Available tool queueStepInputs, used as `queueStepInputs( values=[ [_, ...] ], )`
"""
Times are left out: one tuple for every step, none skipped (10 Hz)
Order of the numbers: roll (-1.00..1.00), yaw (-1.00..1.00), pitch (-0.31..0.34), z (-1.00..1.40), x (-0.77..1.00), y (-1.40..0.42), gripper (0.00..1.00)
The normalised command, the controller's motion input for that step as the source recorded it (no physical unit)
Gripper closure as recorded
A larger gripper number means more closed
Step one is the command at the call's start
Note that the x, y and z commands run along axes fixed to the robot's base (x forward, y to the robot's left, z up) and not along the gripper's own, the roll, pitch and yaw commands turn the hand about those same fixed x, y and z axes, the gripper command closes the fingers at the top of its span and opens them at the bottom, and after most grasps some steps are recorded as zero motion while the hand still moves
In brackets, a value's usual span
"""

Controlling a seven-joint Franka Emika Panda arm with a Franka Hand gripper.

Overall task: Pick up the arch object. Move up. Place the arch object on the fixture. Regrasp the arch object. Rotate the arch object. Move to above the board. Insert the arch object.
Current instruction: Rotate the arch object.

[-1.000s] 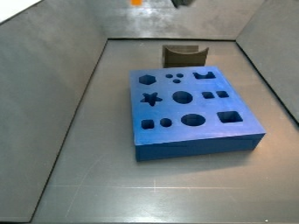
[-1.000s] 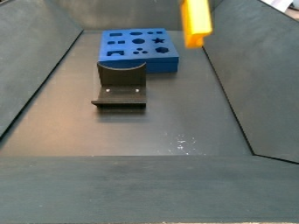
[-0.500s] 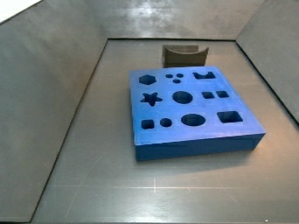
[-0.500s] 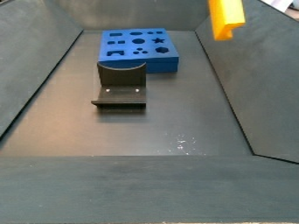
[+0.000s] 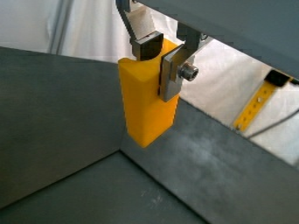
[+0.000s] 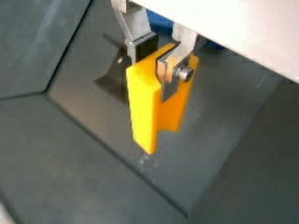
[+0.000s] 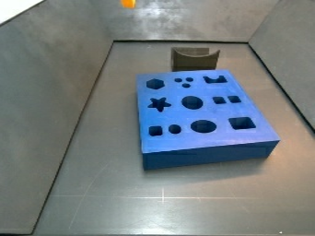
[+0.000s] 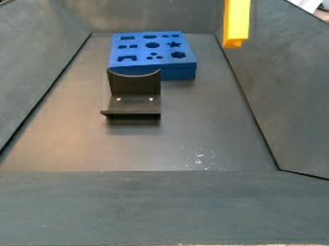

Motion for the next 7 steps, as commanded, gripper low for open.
queueStepInputs(
  values=[
    [-1.0,-0.57,0.048,0.01,-0.02,0.03,1.0],
    [-1.0,-0.56,0.086,0.01,-0.02,0.03,1.0],
    [-1.0,-0.55,0.113,0.02,-0.02,0.03,1.0],
    [-1.0,-0.54,0.145,0.02,-0.02,0.02,1.0],
    [-1.0,-0.52,0.165,0.02,-0.02,0.02,1.0],
    [-1.0,-0.49,0.185,0.02,-0.02,0.02,1.0],
    [-1.0,-0.46,0.193,0.02,-0.01,0.02,1.0]
  ],
)
